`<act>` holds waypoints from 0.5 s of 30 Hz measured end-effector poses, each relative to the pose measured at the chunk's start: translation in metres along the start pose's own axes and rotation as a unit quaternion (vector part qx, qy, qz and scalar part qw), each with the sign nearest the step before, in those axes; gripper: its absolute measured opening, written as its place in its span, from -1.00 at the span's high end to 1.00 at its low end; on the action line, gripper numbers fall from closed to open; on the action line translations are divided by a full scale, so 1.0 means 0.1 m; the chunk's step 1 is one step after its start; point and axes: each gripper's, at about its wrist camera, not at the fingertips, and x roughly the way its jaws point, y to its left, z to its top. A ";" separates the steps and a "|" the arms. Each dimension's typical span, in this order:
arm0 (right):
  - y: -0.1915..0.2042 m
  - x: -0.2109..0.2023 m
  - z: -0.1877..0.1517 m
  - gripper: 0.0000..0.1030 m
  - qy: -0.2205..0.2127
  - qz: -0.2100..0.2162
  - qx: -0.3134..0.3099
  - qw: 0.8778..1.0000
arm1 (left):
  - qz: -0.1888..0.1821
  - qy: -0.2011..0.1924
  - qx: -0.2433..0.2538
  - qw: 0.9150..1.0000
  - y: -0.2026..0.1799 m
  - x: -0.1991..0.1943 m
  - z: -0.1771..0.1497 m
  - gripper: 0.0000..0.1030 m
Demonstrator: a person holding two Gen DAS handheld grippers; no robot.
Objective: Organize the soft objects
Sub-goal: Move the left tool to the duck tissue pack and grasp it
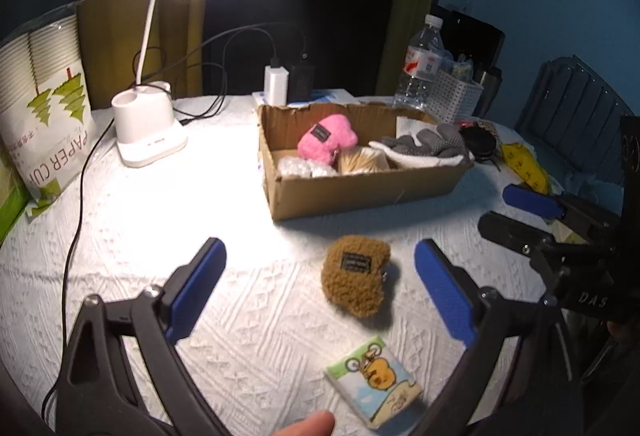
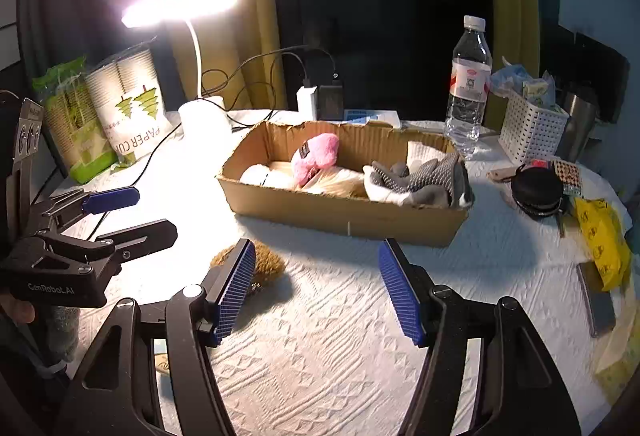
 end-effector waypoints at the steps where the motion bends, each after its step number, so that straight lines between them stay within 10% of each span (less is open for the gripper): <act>1: 0.01 0.00 -0.02 -0.31 0.001 0.000 0.000 1.000 | 0.000 0.001 -0.002 1.000 0.01 -0.01 -0.03 -0.87; 15: 0.07 -0.15 -0.49 -0.31 0.010 -0.005 0.015 1.000 | -0.010 0.042 0.017 0.999 -0.23 0.01 -0.54 -0.87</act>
